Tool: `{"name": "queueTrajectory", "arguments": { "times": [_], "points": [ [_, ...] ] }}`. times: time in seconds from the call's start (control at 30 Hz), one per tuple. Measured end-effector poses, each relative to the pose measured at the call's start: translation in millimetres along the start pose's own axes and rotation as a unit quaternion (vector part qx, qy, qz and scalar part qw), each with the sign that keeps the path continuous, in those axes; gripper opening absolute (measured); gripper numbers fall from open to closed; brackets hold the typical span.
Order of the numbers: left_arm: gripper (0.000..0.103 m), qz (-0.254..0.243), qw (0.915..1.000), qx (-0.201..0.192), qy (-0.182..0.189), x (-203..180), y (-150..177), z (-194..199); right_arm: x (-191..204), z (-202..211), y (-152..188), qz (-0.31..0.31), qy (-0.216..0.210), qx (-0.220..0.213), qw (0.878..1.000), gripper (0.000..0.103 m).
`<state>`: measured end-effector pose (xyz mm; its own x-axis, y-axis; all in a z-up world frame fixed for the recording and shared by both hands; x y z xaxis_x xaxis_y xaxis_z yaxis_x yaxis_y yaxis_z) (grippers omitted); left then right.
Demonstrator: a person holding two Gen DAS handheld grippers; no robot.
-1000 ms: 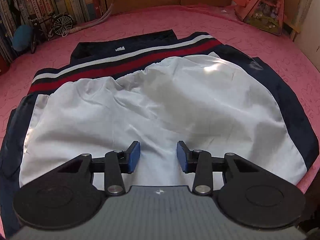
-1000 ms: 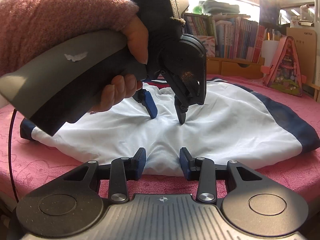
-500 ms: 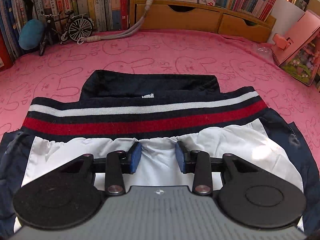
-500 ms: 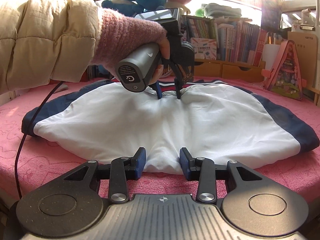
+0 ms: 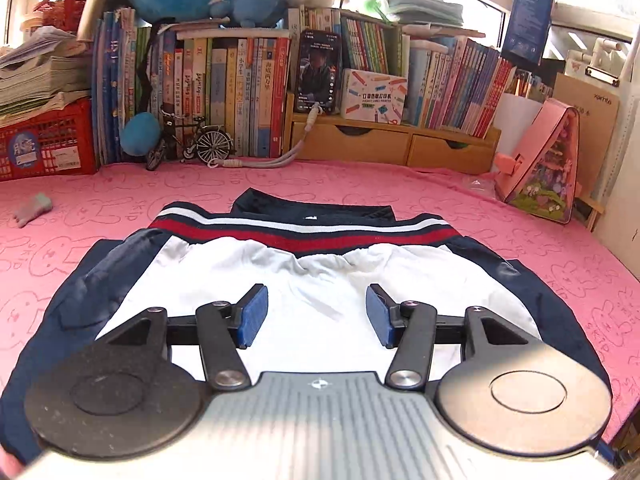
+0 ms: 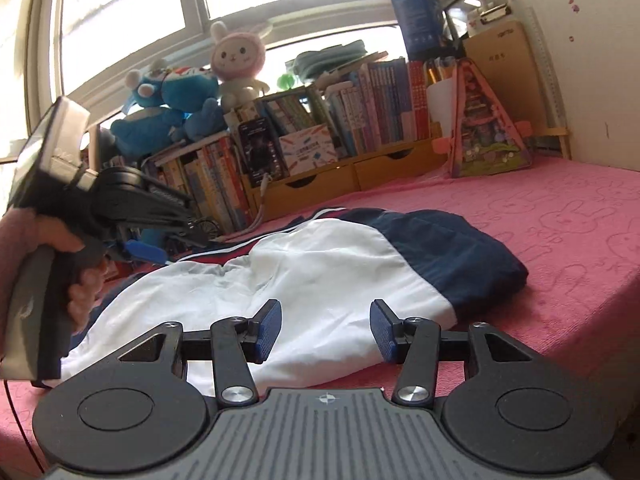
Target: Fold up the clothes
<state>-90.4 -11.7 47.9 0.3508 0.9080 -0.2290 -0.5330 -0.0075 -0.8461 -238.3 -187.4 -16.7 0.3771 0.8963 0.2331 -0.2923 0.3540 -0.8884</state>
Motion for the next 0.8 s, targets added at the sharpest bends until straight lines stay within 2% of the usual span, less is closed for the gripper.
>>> {"name": "queueTrajectory", "arguments": {
  "times": [0.1, 0.23, 0.3, 0.4, 0.6, 0.8],
  "points": [
    [0.053, -0.006, 0.9998, -0.012, -0.018, -19.1, 33.5, 22.2, -26.6, -8.0, -5.8, -0.030, 0.047, 0.009, 0.998, 0.051],
    [0.053, -0.015, 0.9997, -0.007, -0.019, -37.4, 61.1, 35.3, -44.6, -16.9, -8.9, -0.041, 0.079, 0.009, 0.996, 0.054],
    [0.053, -0.020, 0.9994, -0.010, -0.027, -40.4, 67.2, 37.2, -48.5, -18.6, -9.6, -0.045, 0.083, 0.011, 0.995, 0.054],
    [0.053, -0.016, 0.9997, -0.009, -0.014, -43.6, 73.4, 36.7, -50.9, -19.8, -8.9, -0.050, 0.087, 0.017, 0.995, 0.055],
    [0.050, -0.017, 0.9997, 0.008, -0.014, -48.0, 89.0, 25.4, -47.5, -19.6, -4.7, -0.046, 0.086, 0.034, 0.995, 0.058],
    [0.050, -0.007, 0.9998, 0.008, -0.015, -45.0, 96.8, 24.8, -46.9, -19.2, -7.8, -0.064, 0.057, 0.046, 0.995, 0.064]
  ]
}}
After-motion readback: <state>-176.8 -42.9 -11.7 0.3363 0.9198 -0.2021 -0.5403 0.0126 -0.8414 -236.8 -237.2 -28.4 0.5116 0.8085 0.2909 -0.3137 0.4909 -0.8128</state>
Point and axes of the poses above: each gripper's, at about its wrist camera, not at the fingertips, and z roughly against the way its jaws point, x to its left, y to its underside, the point moved 2 cm from there along -z, roughly the way its jaws point, and after that the axes turned 14 degrees about y, right-handed, at the moved point
